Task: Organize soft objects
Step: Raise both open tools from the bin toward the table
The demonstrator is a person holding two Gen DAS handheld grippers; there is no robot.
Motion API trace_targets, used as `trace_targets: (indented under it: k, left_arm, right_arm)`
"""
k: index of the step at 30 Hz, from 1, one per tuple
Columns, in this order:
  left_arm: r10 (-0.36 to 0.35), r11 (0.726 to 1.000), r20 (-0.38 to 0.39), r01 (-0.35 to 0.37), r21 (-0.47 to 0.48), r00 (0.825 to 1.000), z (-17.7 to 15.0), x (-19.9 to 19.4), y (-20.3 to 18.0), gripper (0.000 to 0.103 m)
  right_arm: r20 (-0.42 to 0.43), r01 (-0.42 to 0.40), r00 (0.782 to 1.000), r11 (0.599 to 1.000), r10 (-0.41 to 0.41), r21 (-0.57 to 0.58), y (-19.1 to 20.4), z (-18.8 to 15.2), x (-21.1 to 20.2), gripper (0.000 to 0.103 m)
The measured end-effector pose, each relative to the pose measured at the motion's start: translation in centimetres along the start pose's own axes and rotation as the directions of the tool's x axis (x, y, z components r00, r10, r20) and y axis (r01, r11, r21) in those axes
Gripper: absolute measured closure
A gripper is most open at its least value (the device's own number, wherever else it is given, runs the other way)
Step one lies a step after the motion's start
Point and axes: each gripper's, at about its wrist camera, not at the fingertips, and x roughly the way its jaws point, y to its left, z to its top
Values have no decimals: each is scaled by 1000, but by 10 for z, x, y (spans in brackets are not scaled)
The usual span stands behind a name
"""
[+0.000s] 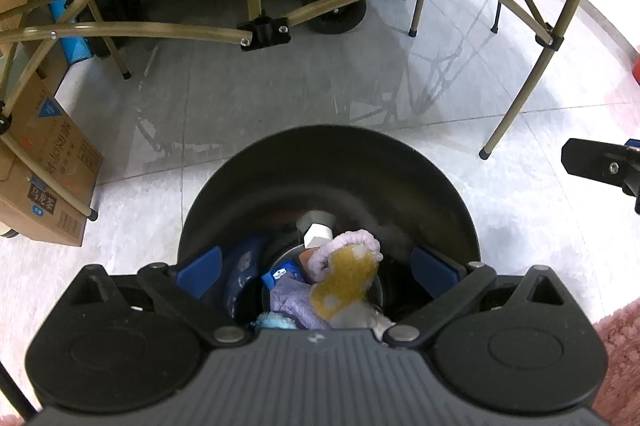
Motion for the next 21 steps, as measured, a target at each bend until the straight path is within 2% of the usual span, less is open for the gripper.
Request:
trace_targets:
  k: [8,13,17,21]
  left_arm:
    - [19,999,94,-16,-31,995,13,-35,6,0]
    - [1,998,157,8,-56,988,24,-68,-1,0]
    - [11,997,259,9,-74,966,34,-99,-4,0]
    - [44,995,363,-10,-96,931,43,-125,-4,0]
  right_arm:
    - [134,-88,988,991,74,99,-7,10,-26,0]
    - [247,-163,962,971,117,173,-10,21,-53,0]
    - [356,-197,926,966,127,168,-8,28,-75,0]
    - [422,-204,899,967,122,155,-8,37,-90,0]
